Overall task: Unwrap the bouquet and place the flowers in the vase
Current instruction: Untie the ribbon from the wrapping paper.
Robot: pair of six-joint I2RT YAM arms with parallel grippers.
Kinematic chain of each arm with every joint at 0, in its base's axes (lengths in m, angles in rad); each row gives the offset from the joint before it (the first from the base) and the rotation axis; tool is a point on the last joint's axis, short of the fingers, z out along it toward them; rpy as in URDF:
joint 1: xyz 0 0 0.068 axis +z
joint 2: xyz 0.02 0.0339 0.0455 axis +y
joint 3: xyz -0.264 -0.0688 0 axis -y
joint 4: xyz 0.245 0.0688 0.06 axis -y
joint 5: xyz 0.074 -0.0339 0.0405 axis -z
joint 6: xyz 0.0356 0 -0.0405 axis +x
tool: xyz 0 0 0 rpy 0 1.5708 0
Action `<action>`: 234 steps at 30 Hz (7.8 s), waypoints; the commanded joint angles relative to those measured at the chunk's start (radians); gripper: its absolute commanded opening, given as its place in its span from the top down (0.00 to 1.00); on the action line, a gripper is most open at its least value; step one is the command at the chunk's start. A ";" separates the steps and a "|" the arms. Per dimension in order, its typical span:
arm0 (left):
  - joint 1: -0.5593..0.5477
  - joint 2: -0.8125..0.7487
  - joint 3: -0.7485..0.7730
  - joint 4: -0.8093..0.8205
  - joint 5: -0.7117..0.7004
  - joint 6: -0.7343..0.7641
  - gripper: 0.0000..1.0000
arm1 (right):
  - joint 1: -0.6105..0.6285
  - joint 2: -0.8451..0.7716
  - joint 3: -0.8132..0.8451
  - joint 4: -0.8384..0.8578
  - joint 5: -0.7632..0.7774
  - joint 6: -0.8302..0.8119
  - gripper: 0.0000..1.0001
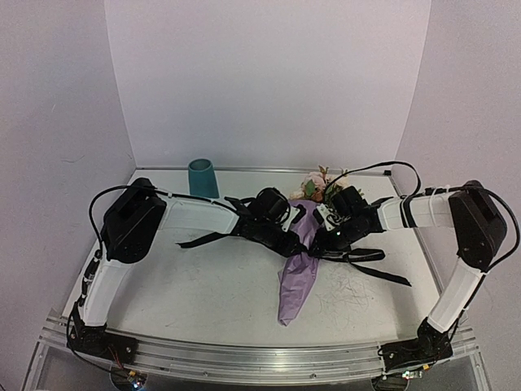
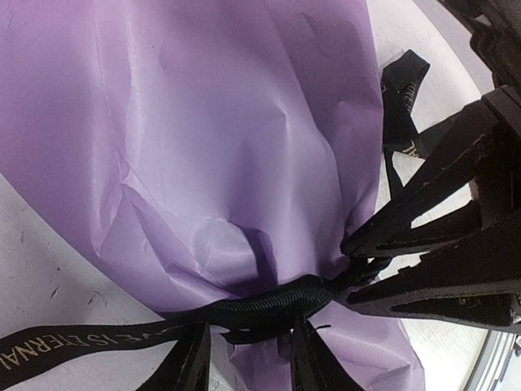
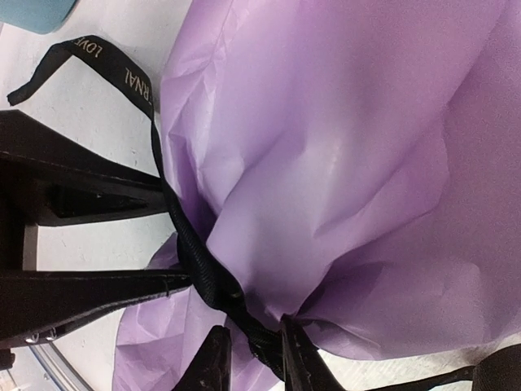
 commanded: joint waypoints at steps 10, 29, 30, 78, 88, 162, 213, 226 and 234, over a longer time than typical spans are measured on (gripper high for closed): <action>-0.005 0.020 0.041 0.020 0.021 0.087 0.57 | 0.006 -0.057 -0.007 -0.037 0.015 0.041 0.94; -0.017 -0.053 -0.055 0.020 -0.104 0.083 1.00 | 0.006 -0.182 -0.104 -0.098 0.078 0.082 1.00; -0.017 -0.058 -0.060 0.019 -0.103 0.080 1.00 | 0.006 -0.186 -0.109 -0.098 0.080 0.082 1.00; -0.018 -0.109 -0.058 0.032 0.017 0.090 0.62 | 0.007 -0.020 0.010 -0.015 -0.047 -0.033 0.78; -0.019 -0.086 -0.035 0.031 0.022 0.155 0.59 | 0.007 -0.086 -0.021 -0.014 -0.051 -0.012 0.81; -0.074 -0.121 -0.060 -0.001 -0.121 0.168 0.81 | 0.007 -0.240 -0.151 -0.140 0.081 0.032 0.94; -0.077 -0.007 0.073 0.002 0.112 0.263 0.77 | 0.007 -0.190 -0.078 -0.138 0.036 0.022 0.94; -0.077 0.046 0.113 0.003 0.054 0.273 0.64 | 0.007 -0.187 -0.078 -0.138 0.036 0.044 0.95; -0.077 0.051 0.121 0.005 -0.069 0.267 0.87 | 0.007 -0.181 -0.079 -0.139 0.041 0.055 0.95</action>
